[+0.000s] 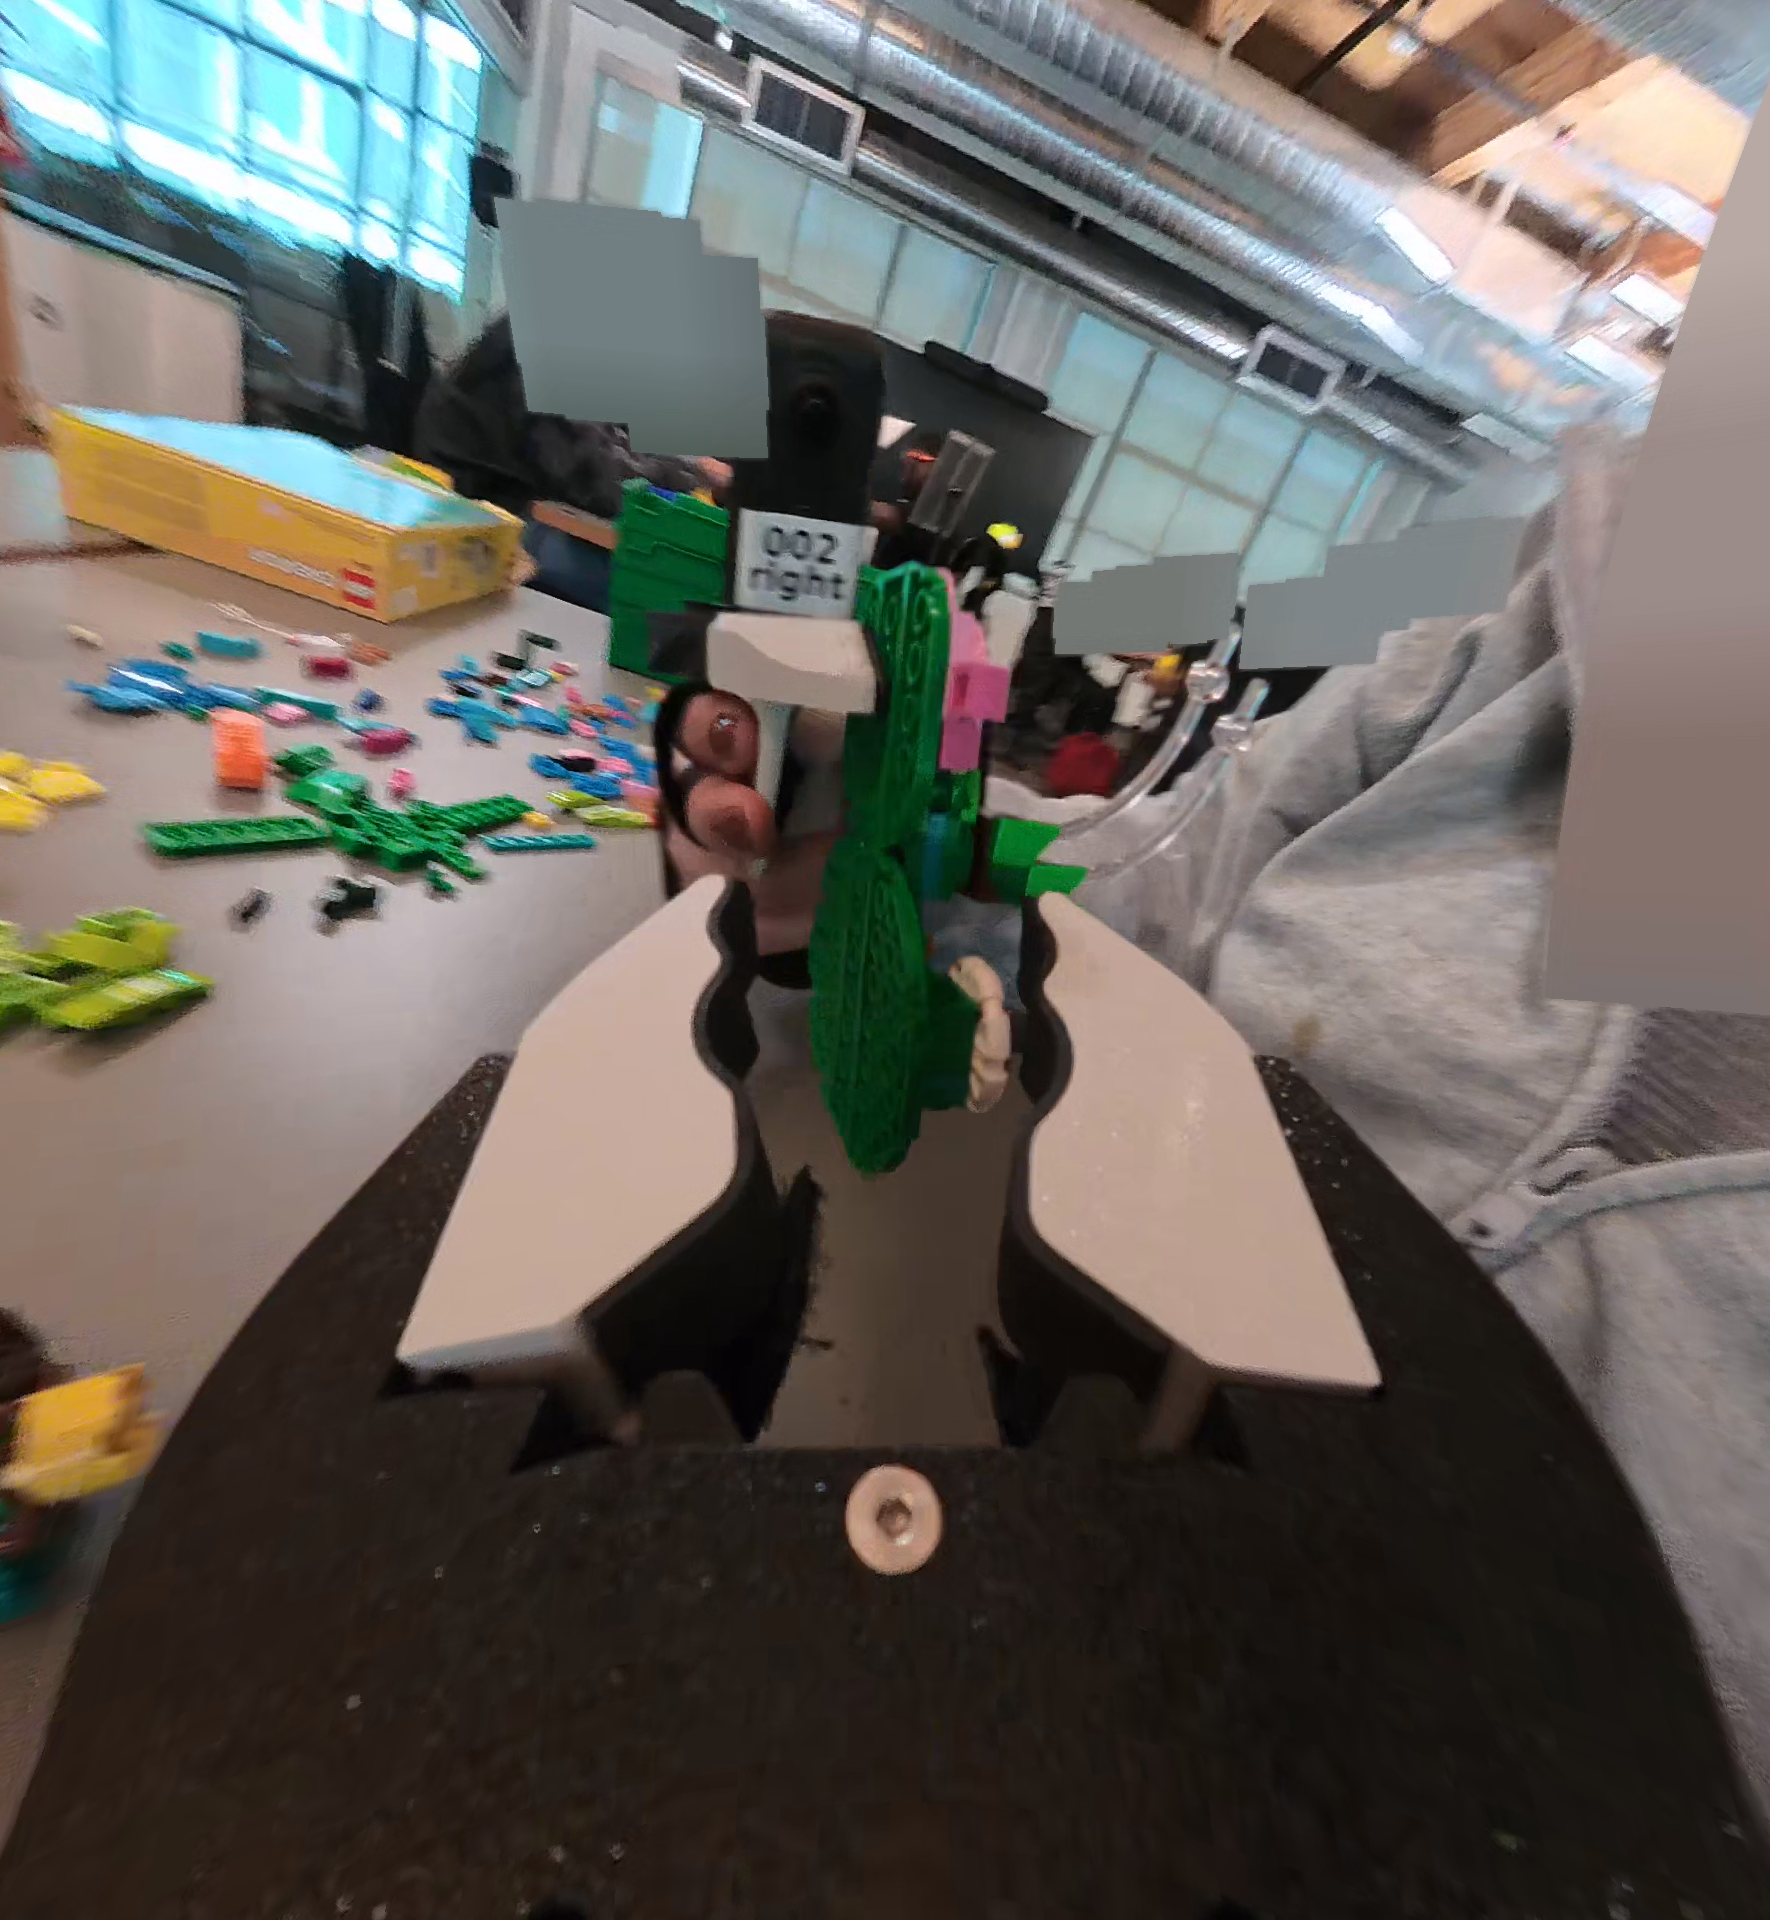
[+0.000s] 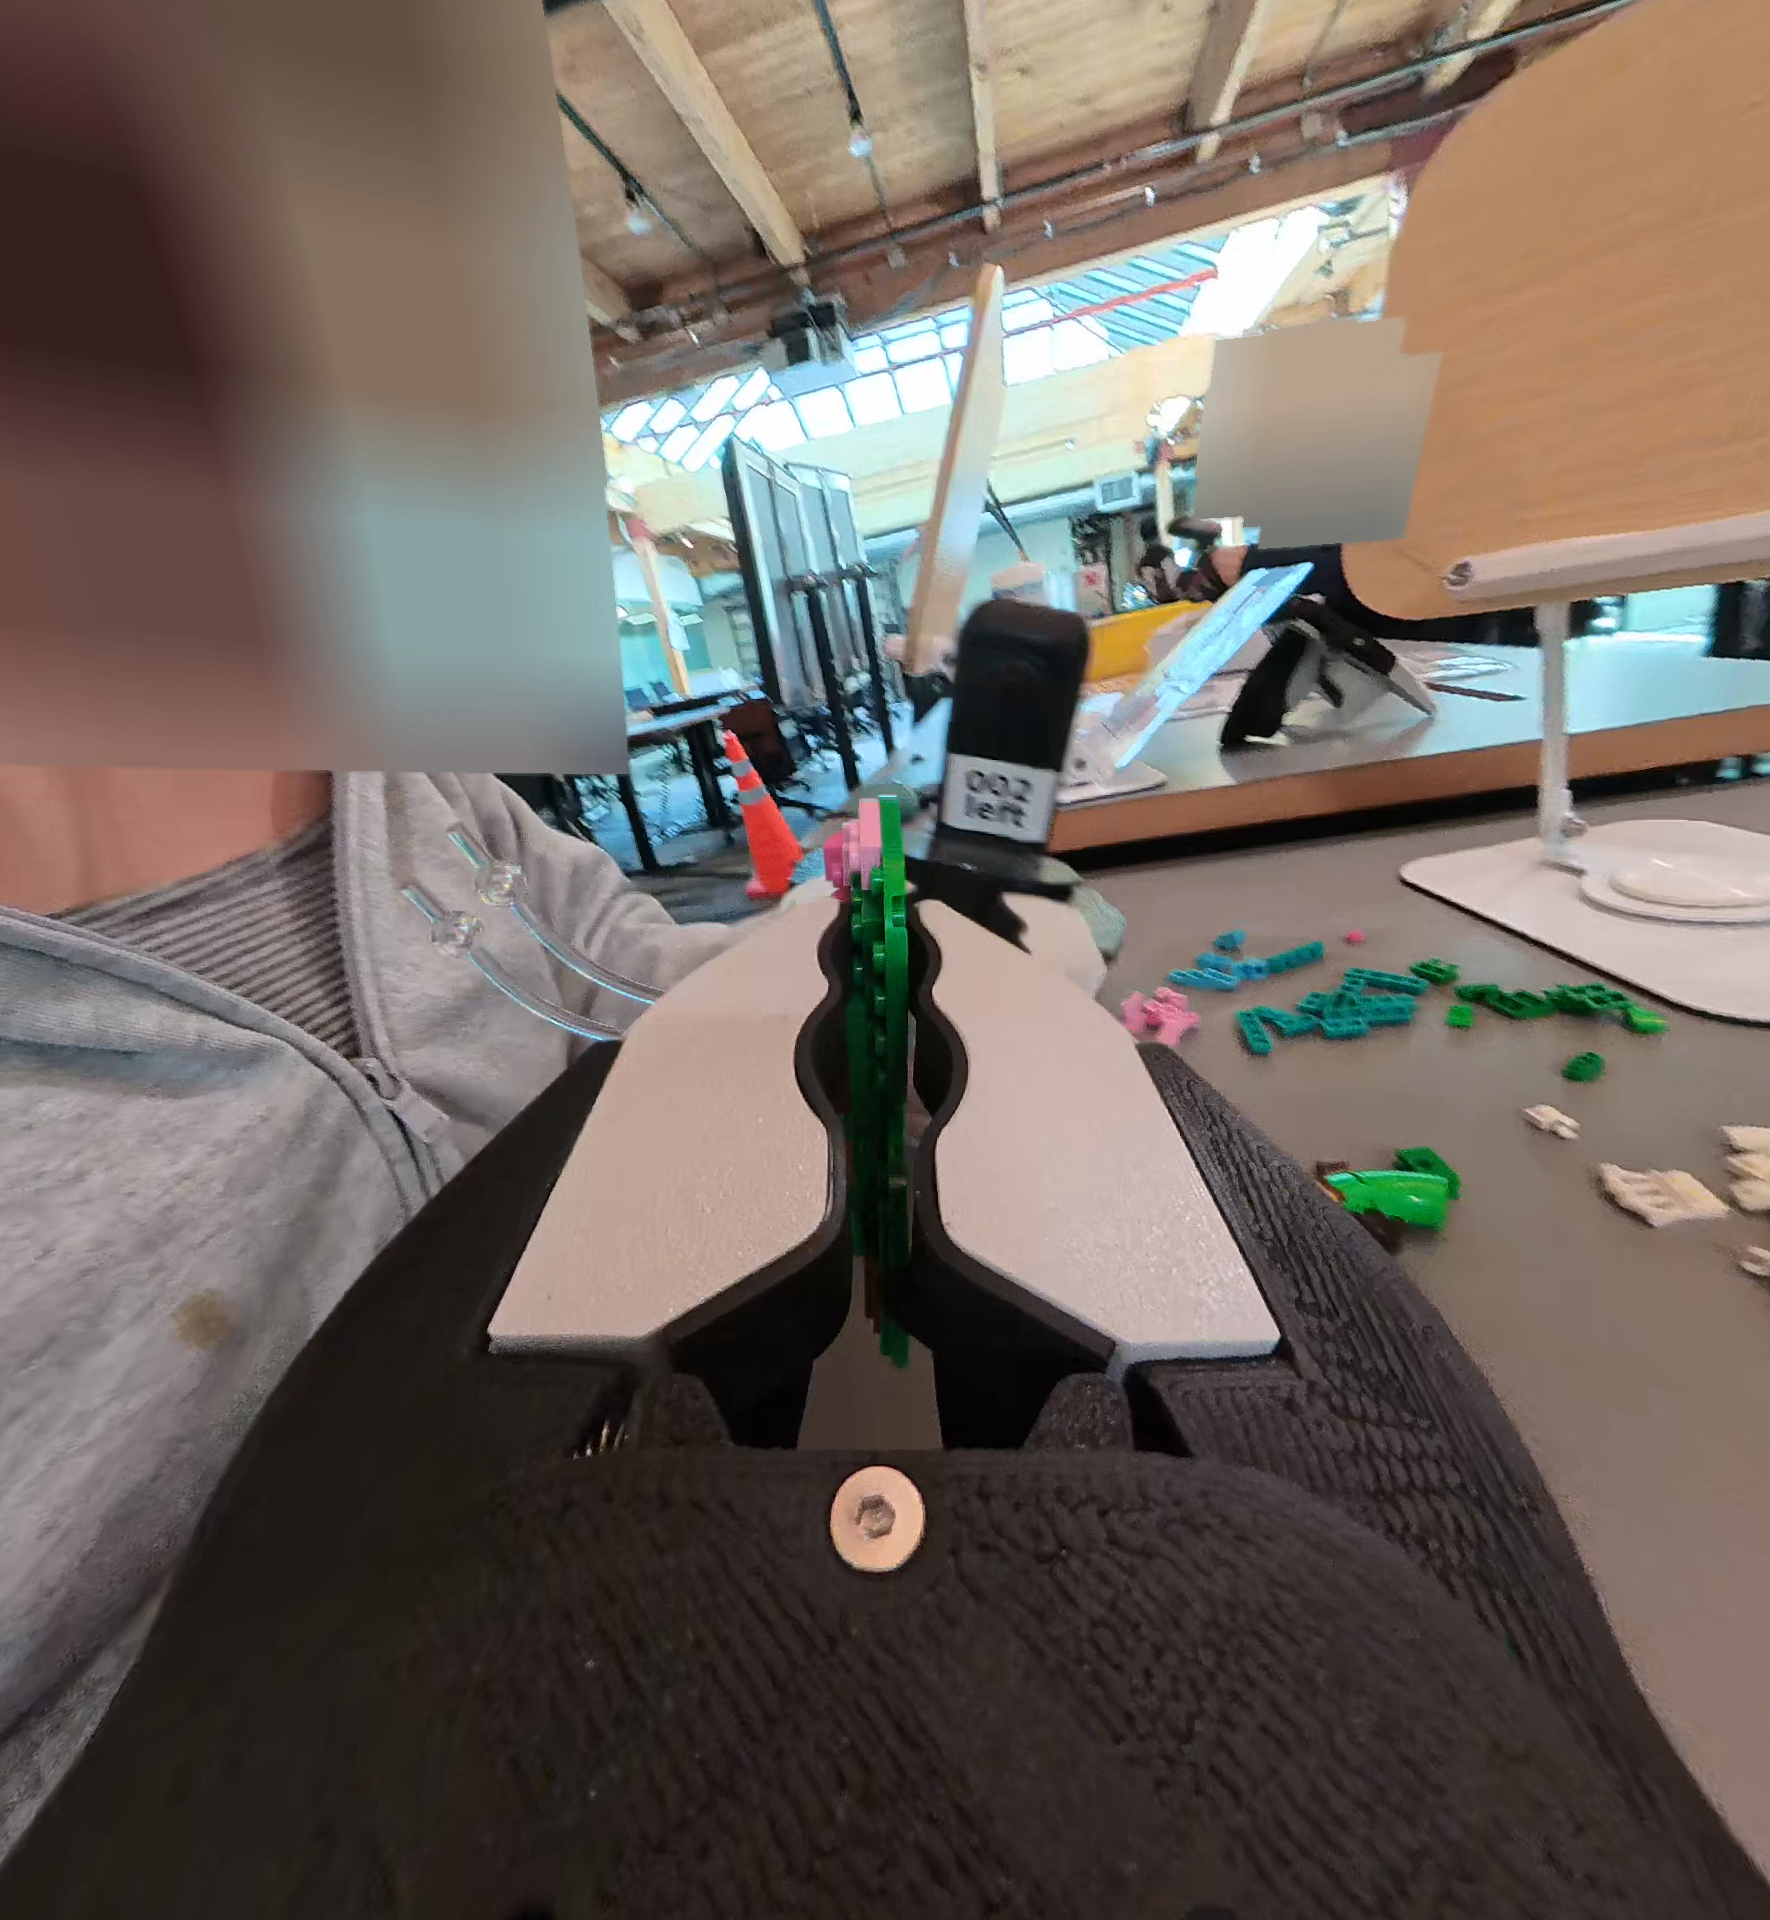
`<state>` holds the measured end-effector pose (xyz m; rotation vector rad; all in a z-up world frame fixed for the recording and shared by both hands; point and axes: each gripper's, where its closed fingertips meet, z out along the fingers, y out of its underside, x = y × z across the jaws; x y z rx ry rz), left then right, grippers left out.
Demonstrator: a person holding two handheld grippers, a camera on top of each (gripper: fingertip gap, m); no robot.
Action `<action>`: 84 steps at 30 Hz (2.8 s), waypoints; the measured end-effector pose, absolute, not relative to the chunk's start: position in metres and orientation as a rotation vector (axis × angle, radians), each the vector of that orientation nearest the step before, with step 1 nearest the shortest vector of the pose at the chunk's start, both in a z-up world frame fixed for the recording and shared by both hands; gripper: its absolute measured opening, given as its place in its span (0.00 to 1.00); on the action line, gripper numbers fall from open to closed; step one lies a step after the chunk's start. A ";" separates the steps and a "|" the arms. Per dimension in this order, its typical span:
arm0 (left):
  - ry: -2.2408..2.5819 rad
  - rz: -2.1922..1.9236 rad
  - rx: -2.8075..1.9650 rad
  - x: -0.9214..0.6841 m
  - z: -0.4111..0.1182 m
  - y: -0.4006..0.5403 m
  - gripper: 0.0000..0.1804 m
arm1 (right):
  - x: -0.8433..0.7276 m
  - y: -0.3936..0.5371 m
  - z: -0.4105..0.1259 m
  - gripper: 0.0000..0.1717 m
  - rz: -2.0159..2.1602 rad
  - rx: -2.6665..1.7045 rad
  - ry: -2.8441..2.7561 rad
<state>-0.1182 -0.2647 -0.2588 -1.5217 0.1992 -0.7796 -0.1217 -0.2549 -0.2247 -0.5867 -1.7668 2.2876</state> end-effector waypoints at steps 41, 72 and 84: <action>-0.284 -0.066 -1.502 -0.206 -0.269 -0.245 0.04 | -0.144 -0.223 -0.216 0.26 1.788 -0.612 -1.478; -0.158 -0.259 -1.559 -0.182 -0.270 -0.238 0.04 | -0.163 -0.191 -0.225 0.00 2.491 -1.305 -1.220; -0.197 -0.087 -2.061 -0.191 -0.320 -0.233 0.04 | -0.182 -0.157 -0.273 0.01 1.963 -1.468 -1.374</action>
